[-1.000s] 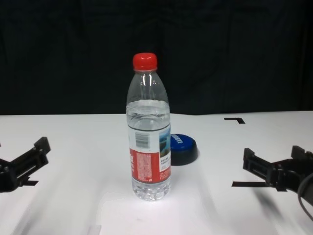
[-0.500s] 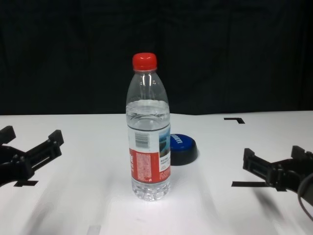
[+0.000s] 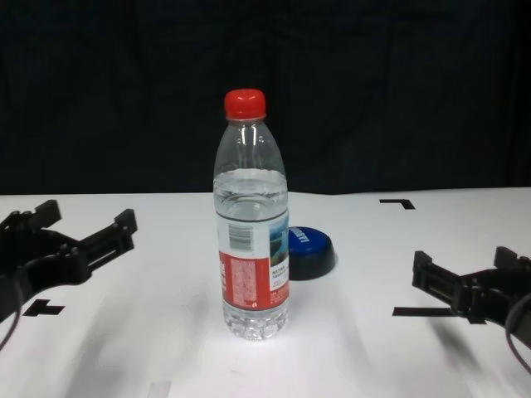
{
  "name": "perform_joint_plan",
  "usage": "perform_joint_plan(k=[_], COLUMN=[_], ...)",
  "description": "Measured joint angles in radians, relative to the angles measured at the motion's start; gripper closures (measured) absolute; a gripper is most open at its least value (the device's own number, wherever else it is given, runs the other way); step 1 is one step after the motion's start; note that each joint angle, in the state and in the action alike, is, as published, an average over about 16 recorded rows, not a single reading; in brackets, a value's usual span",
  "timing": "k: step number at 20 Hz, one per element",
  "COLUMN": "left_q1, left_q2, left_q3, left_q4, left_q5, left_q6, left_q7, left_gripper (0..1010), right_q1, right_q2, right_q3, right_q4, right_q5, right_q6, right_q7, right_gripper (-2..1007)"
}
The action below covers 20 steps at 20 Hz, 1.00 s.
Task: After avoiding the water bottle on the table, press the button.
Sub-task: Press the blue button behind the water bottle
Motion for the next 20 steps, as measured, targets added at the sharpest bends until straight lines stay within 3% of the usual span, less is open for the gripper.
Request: perform_joint_plan(k=[9,20], left_q1=[-0.091,-0.165], left_q2=[0.009,0.022], left_q3=[0.040,0.067], left_q4=[0.080,0.151], left_q5=[-0.004,-0.013], left_q6=[0.002,-0.008], left_q7=[-0.019,-0.034], left_gripper=[7,7], right_q1=[0.000,0.000], right_q2=[0.000,0.000], right_q3=[0.000,0.000], right_q4=[0.000,0.000], right_q5=[0.000,0.000], right_q6=[0.000,0.000], right_q7=[0.000,0.000], right_gripper=[2,2])
